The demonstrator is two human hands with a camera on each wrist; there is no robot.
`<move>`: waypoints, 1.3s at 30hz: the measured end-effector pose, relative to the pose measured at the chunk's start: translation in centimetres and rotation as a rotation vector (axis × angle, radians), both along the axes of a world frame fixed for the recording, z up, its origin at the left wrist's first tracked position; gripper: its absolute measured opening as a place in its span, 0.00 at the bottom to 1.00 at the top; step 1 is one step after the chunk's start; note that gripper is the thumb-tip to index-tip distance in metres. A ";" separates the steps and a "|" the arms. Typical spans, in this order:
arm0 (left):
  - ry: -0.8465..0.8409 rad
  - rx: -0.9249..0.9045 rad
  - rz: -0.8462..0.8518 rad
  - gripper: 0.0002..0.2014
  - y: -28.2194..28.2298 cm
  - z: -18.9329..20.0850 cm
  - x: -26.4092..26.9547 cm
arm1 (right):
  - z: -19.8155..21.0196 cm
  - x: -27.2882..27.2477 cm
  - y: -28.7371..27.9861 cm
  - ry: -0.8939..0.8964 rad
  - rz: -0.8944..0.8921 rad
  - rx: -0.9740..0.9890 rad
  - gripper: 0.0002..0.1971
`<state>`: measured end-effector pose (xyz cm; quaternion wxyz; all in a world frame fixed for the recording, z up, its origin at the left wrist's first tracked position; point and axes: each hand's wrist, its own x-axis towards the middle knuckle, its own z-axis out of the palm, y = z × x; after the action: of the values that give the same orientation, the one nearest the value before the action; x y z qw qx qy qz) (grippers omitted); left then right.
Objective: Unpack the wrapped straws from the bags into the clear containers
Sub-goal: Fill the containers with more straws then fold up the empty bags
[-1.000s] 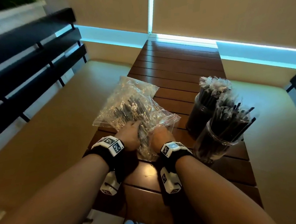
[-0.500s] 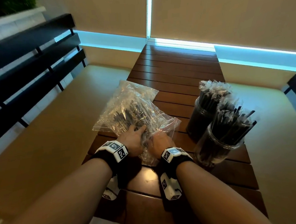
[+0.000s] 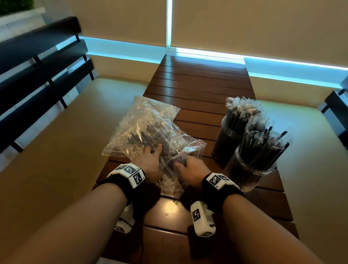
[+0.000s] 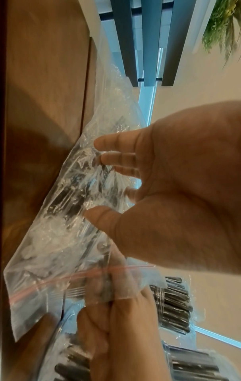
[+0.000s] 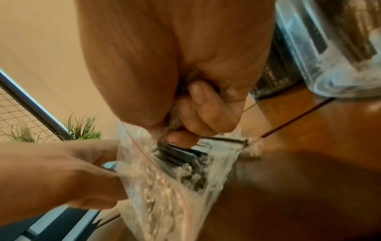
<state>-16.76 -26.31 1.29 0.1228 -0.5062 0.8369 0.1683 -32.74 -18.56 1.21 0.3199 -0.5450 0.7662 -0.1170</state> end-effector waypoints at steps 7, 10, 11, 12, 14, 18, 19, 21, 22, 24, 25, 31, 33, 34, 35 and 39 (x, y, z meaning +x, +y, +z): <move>-0.011 0.033 0.029 0.44 0.3 0.9 -0.1 | 2.3 -3.7 3.4 0.059 -0.039 0.060 0.22; 0.041 0.021 0.063 0.45 1.8 3.0 -1.1 | 4.0 -4.4 4.7 0.099 -0.019 0.047 0.23; 0.103 -0.037 0.025 0.48 2.5 4.0 -1.5 | 4.6 -4.4 5.0 0.120 -0.010 0.045 0.23; 0.198 -0.115 -0.061 0.50 3.3 5.3 -2.0 | 5.2 -4.3 5.3 0.140 -0.003 0.048 0.23; 0.366 -0.231 -0.320 0.48 4.8 7.7 -3.3 | 6.5 -4.0 5.8 0.188 0.032 0.044 0.23; 0.282 -0.191 -0.582 0.33 6.7 8.8 -6.4 | 9.7 -3.4 6.6 0.275 0.122 -0.018 0.19; 0.341 -0.161 -0.571 0.30 6.9 8.3 -6.9 | 10.6 -3.4 6.8 0.294 0.132 -0.030 0.17; 0.559 -0.118 -0.531 0.18 7.1 7.5 -7.4 | 12.7 -3.3 7.4 0.346 0.125 -0.041 0.13; 0.648 -0.121 -0.515 0.13 7.2 7.5 -7.6 | 13.8 -3.3 7.8 0.366 0.116 -0.059 0.15; 0.796 -0.127 -0.471 0.11 7.2 7.6 -7.8 | 15.9 -3.3 8.5 0.366 0.104 -0.146 0.19; 0.862 -0.122 -0.462 0.13 7.2 7.6 -7.9 | 16.9 -3.3 8.9 0.335 0.094 -0.211 0.21; 1.043 -0.121 -0.268 0.22 6.8 11.8 -7.9 | 19.2 -2.3 10.5 -0.066 -0.139 -0.749 0.29; 1.075 -0.077 -0.169 0.21 6.7 13.2 -7.6 | 18.4 -1.9 11.0 -0.220 -0.187 -0.883 0.23; 1.105 -0.035 -0.113 0.23 6.5 13.6 -7.5 | 17.6 -1.6 11.1 -0.307 -0.206 -0.917 0.20; 1.147 0.004 -0.074 0.24 6.2 13.7 -7.5 | 16.5 -1.4 11.2 -0.365 -0.229 -0.924 0.16; 1.171 0.062 -0.020 0.18 7.0 14.2 -7.7 | 9.6 -1.4 10.9 0.018 -0.157 -0.615 0.10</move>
<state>-24.46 -19.36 15.45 -0.3438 -0.3173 0.7647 0.4432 -34.12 -7.69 10.78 0.1235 -0.5562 0.7374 -0.3627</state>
